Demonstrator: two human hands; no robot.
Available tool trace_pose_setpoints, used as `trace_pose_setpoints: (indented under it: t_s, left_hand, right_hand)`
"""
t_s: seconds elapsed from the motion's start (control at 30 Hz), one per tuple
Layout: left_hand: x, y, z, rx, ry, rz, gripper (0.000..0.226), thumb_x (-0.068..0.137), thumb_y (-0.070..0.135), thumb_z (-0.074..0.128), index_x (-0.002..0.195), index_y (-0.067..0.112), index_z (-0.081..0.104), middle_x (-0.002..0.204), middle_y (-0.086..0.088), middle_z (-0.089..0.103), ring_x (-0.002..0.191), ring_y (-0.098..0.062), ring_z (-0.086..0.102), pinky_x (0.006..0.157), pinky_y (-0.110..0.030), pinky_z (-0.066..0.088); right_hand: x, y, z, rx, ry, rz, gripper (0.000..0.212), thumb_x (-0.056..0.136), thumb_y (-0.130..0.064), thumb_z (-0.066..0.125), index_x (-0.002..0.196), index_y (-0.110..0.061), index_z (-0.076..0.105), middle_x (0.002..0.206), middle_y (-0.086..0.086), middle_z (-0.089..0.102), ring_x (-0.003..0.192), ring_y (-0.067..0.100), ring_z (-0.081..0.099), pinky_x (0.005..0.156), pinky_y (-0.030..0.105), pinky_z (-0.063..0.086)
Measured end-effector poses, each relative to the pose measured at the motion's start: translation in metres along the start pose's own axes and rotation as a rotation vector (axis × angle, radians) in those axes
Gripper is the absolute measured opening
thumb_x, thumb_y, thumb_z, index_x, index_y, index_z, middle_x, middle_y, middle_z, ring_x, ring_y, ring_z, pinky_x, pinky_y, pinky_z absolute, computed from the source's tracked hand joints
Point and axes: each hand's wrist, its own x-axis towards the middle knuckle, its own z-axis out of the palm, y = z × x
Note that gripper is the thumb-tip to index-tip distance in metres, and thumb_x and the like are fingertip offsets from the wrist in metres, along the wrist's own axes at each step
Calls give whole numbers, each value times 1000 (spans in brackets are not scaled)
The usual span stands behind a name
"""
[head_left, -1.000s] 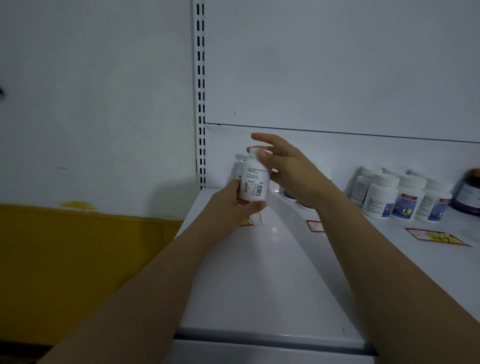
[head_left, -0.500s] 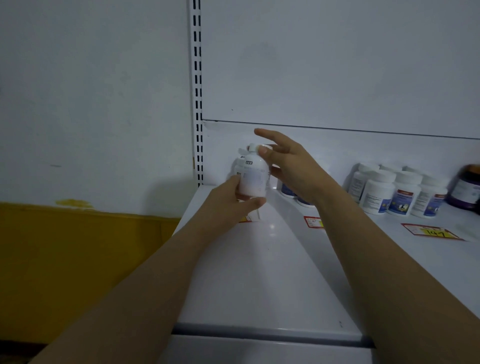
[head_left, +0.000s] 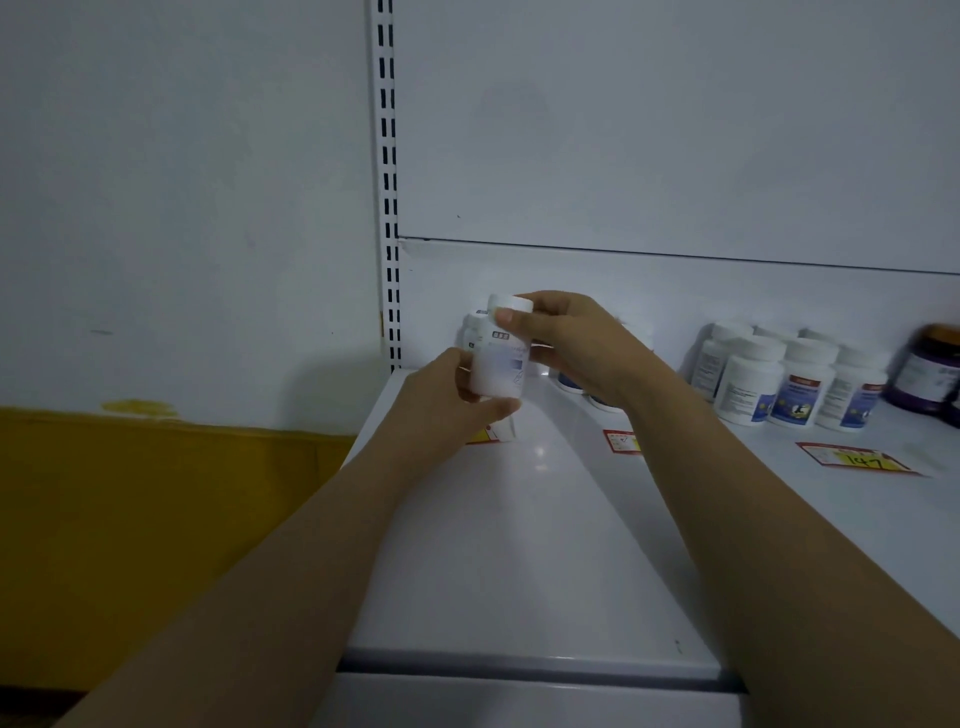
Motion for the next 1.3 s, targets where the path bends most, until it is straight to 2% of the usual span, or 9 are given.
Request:
trace_pose_setpoints:
  t_s: [0.3, 0.5, 0.6, 0.7, 0.87, 0.97, 1.13, 1.23, 1.3]
  left_hand:
    - [7, -2, -17, 20, 464, 240, 47, 78, 17, 75, 121, 16, 54, 110, 7, 63, 96, -5, 56, 73, 7, 35]
    - [3, 2, -18, -13, 602, 298, 46, 78, 15, 75, 121, 14, 60, 113, 4, 65, 98, -6, 56, 80, 6, 36]
    - [3, 6, -19, -23, 552, 269, 48, 76, 19, 77, 121, 18, 60, 111, 9, 64, 100, -5, 56, 81, 5, 36]
    - [1, 14, -25, -98, 353, 206, 50, 69, 25, 81, 116, 26, 63, 108, 13, 67, 102, -2, 61, 90, -13, 43]
    - [-5, 28, -23, -251, -11, 23, 31, 66, 41, 76, 94, 30, 68, 89, 8, 74, 85, -5, 69, 81, -19, 50]
    - [-3, 31, -20, -341, -143, -133, 53, 59, 51, 69, 97, 14, 69, 86, -6, 75, 83, -19, 71, 87, -31, 53]
    - [0, 35, -16, -404, -198, -248, 63, 54, 58, 67, 88, 4, 69, 76, -12, 73, 69, -20, 69, 79, -30, 54]
    - [0, 34, -15, -391, -205, -254, 60, 56, 53, 70, 93, 6, 69, 82, -11, 74, 78, -21, 71, 89, -33, 53]
    - [0, 31, -14, -321, -192, -208, 53, 60, 47, 75, 98, 12, 71, 88, -7, 75, 87, -19, 71, 93, -34, 51]
  right_hand:
    - [-23, -22, 42, -265, 152, -494, 42, 73, -17, 80, 107, -28, 58, 101, -16, 64, 100, 5, 62, 89, 20, 52]
    - [-27, -24, 50, -388, 191, -560, 44, 72, -16, 80, 105, -29, 54, 98, -19, 59, 97, 3, 60, 90, 21, 51]
    - [-28, -27, 45, -347, 194, -565, 43, 74, -16, 79, 109, -26, 58, 102, -15, 63, 99, 4, 61, 91, 23, 52]
    - [-28, -34, 31, -160, 223, -501, 39, 80, -17, 74, 117, -19, 61, 111, -5, 68, 102, 5, 64, 91, 23, 53]
    - [-18, -34, 4, 52, 233, -47, 38, 85, -37, 67, 103, -4, 68, 95, 8, 73, 86, 18, 72, 78, 25, 58]
    - [-14, -26, -5, 177, 165, 255, 42, 82, -37, 71, 104, -1, 66, 93, 14, 73, 78, 21, 71, 71, 28, 59]
    - [-12, -20, -10, 274, 172, 405, 31, 86, -26, 68, 103, -1, 61, 80, 15, 62, 62, 20, 63, 46, 21, 52]
    - [-9, -19, -12, 238, 157, 364, 33, 87, -27, 66, 107, 0, 62, 85, 15, 65, 65, 20, 65, 54, 25, 57]
    - [-8, -18, -14, 175, 147, 267, 37, 88, -30, 65, 110, 1, 64, 97, 17, 70, 79, 23, 69, 76, 32, 59]
